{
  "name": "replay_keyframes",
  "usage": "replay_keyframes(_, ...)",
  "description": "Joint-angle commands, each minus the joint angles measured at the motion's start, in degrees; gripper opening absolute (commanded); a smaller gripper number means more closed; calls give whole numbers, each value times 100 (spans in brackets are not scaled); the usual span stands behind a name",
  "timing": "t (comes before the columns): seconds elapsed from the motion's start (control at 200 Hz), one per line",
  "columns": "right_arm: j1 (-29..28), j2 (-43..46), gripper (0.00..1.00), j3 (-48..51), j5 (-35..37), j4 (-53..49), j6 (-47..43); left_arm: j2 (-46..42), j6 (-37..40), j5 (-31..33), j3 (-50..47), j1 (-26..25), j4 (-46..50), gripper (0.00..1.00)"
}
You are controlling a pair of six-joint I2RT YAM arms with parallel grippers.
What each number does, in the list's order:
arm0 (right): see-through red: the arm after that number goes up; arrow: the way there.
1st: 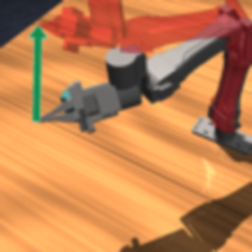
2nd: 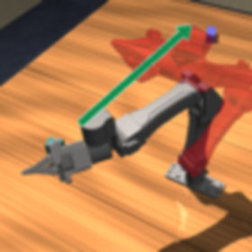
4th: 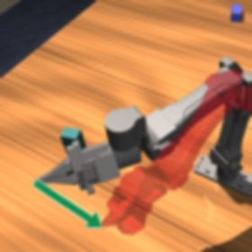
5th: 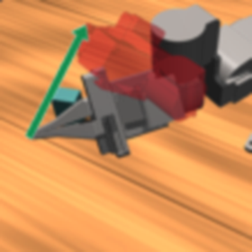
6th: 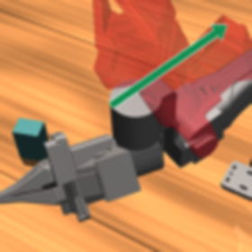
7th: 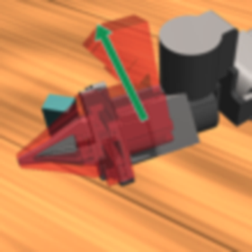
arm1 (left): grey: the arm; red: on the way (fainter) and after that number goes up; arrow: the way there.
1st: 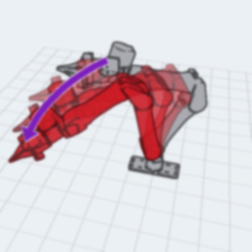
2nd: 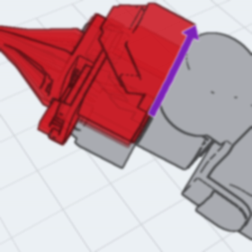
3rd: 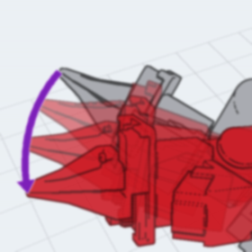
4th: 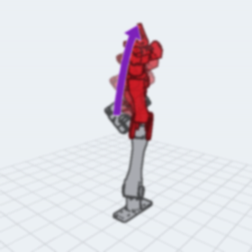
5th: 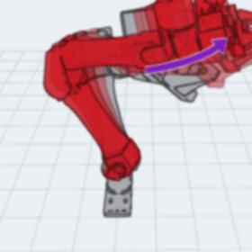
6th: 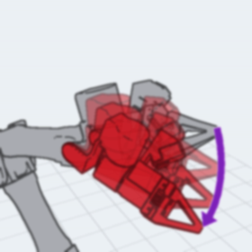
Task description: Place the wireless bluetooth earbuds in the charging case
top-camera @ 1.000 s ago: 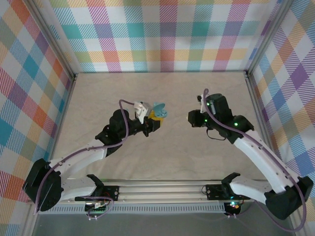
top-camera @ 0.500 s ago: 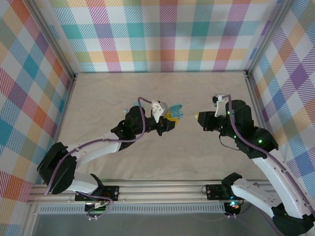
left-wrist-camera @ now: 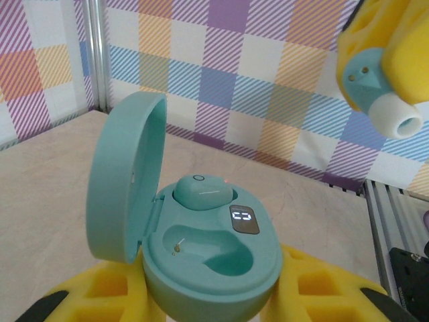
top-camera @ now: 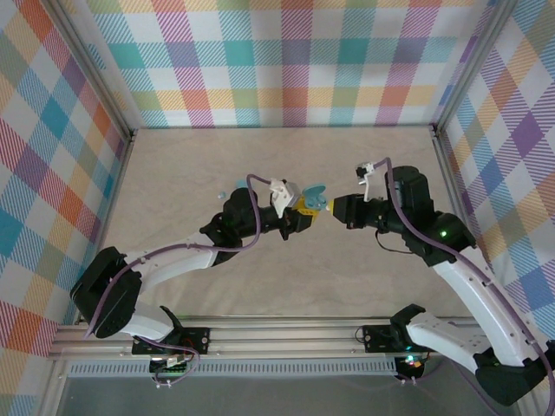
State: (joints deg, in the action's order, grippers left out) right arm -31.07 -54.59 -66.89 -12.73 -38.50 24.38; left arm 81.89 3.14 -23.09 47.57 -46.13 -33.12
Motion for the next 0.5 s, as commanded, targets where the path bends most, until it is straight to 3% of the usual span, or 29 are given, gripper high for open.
replay_keyframes(0.0, 31, -69, 16, -43, -341, 267, -21, -4, 294, -55, 5, -133, -48, 7)
replay_keyframes(0.495, 26, -814, 15, -238, -652, 2, -148, -42, 673, 99, 108, -209, 465, 7)
